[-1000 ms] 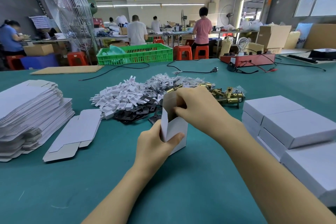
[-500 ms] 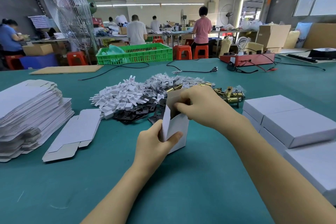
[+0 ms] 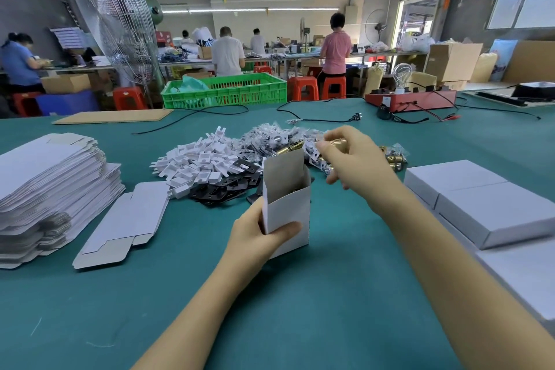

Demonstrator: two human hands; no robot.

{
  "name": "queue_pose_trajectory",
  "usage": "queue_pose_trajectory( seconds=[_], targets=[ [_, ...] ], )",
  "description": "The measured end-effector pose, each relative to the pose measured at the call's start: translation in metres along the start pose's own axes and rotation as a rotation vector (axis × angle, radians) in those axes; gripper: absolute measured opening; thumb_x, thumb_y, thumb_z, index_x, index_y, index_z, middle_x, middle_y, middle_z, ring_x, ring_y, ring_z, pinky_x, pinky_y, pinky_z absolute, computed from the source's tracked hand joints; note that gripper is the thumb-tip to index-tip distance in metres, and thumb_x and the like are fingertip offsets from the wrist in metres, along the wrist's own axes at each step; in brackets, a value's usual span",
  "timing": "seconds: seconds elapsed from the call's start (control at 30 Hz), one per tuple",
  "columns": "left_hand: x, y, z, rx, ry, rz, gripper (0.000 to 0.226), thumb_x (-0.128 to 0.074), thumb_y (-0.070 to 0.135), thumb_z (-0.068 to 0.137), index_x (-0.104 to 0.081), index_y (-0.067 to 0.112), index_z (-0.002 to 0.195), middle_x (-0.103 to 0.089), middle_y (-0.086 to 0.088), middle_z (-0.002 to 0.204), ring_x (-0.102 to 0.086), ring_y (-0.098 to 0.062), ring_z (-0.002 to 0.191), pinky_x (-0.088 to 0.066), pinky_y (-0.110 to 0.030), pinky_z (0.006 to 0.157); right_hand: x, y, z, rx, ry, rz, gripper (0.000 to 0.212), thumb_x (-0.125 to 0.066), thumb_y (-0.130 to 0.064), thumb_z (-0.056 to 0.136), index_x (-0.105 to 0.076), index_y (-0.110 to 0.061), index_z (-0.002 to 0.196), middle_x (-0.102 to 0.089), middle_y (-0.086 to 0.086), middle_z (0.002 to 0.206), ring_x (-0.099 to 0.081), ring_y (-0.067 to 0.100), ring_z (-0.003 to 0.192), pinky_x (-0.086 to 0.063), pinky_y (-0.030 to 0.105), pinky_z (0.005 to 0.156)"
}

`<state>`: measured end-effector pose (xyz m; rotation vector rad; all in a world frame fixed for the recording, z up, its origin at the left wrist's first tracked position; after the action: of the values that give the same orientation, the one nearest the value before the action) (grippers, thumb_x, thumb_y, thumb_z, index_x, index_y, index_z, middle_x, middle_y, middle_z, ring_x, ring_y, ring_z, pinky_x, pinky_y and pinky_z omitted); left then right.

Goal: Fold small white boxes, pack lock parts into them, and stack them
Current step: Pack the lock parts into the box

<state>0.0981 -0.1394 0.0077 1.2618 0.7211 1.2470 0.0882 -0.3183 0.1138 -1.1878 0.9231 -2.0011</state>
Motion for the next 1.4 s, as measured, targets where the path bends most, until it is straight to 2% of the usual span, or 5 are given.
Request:
queue_pose_trajectory(
  seconds=[0.17,0.43,0.6,0.8,1.4],
  targets=[
    [0.001,-0.006,0.004,0.043,-0.006,-0.059,0.036,-0.078,0.029,0.067,-0.070,0.043,0.099,-0.074,0.015,0.103,-0.069,-0.008,0.099,-0.055,-0.038,0.090,-0.027,0.054,-0.001,-0.149,0.010,-0.046,0.036,-0.048,-0.042,0.096,-0.046,-0.016,0.122,-0.061,0.002,0.092,-0.064,0.025,0.089,-0.052,0.043,0.082],
    [0.002,-0.010,0.005,0.083,-0.008,-0.045,0.047,-0.078,0.032,0.062,-0.068,0.030,0.109,-0.074,0.009,0.105,-0.068,-0.012,0.102,-0.052,-0.043,0.097,-0.074,0.075,-0.020,-0.035,-0.092,-0.159,0.051,-0.044,-0.042,0.098,-0.054,-0.001,0.070,-0.057,0.010,0.066,-0.050,0.023,0.067,-0.037,0.034,0.062],
    [0.002,-0.010,0.004,0.085,-0.012,-0.066,0.051,-0.078,0.026,0.065,-0.068,0.025,0.114,-0.073,0.005,0.111,-0.067,-0.016,0.108,-0.051,-0.045,0.099,-0.106,0.063,-0.035,-0.190,-0.444,0.538,0.066,-0.026,-0.064,0.094,-0.076,-0.021,0.098,-0.073,0.008,0.104,-0.065,0.024,0.094,-0.047,0.038,0.083],
    [0.003,-0.013,0.006,0.098,-0.014,-0.041,0.040,-0.082,0.017,0.076,-0.069,0.030,0.111,-0.074,0.007,0.106,-0.067,-0.013,0.103,-0.053,-0.040,0.095,-0.100,0.053,-0.036,-0.034,-0.441,0.526,0.029,-0.069,-0.051,0.080,-0.076,-0.025,0.091,-0.075,-0.003,0.096,-0.068,0.005,0.088,-0.051,0.016,0.073],
    [0.006,-0.003,0.001,0.079,-0.144,-0.196,0.057,-0.080,0.032,0.068,-0.061,0.016,0.119,-0.072,-0.002,0.114,-0.068,-0.017,0.106,-0.055,-0.031,0.090,-0.101,0.057,-0.037,-0.071,-0.465,0.638,0.025,-0.069,-0.040,0.075,-0.077,-0.023,0.091,-0.075,0.003,0.096,-0.070,0.009,0.085,-0.052,0.017,0.070]
  ],
)
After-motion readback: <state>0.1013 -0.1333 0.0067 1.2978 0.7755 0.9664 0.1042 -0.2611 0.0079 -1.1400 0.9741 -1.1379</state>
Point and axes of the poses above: each hand's wrist, its own z-axis towards the middle knuckle, its own x-axis out of the back of the hand, y = z × x, the point moved 9 cm from there along z, towards the middle knuckle
